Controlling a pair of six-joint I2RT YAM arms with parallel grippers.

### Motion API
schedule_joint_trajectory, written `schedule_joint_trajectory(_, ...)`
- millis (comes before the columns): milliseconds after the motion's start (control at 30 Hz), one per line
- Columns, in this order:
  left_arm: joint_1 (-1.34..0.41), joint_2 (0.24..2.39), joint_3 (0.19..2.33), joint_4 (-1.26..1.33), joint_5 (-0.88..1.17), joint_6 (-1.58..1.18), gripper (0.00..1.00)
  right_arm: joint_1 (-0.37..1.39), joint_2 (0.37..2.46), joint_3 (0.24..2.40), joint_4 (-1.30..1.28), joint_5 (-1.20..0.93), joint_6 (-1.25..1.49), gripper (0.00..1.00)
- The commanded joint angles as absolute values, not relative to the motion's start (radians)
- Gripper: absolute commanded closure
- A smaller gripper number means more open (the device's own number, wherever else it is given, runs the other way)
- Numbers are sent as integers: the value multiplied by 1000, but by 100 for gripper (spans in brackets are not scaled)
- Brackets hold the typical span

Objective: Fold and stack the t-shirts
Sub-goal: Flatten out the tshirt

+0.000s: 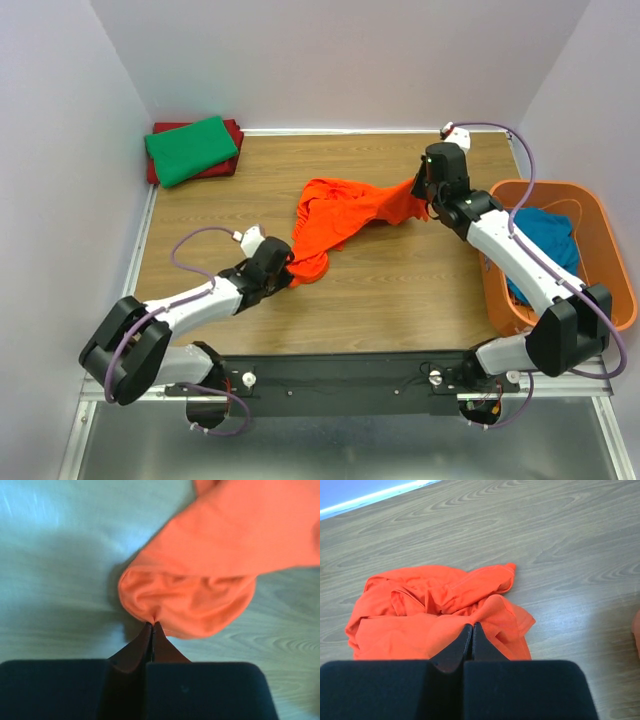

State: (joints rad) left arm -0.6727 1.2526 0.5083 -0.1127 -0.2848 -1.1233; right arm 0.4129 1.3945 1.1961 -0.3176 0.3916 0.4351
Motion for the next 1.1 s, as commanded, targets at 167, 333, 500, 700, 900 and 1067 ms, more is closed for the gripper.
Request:
schedule_joint_trajectory(167, -318, 1076, 730, -126, -370, -853, 100, 321, 1356, 1365, -342, 344, 436, 99)
schedule_joint_trajectory(333, -206, 1002, 966, -207, -425, -729, 100, 305, 1281, 1506, -353, 383, 439, 99)
schedule_joint_trajectory(500, -193, 922, 1222, -219, -508, -643, 100, 305, 1195, 1601, -351, 399, 419, 99)
schedule_joint_trajectory(700, -193, 818, 1321, -155, -479, -581, 100, 305, 1060, 1606, -353, 408, 400, 99)
schedule_joint_trajectory(900, -193, 841, 1344, -111, -448, -560, 100, 305, 1072, 1612, -350, 388, 400, 99)
schedule_joint_trajectory(1067, -192, 943, 1342, -5, -442, -549, 100, 305, 1199, 1658, -328, 393, 391, 99)
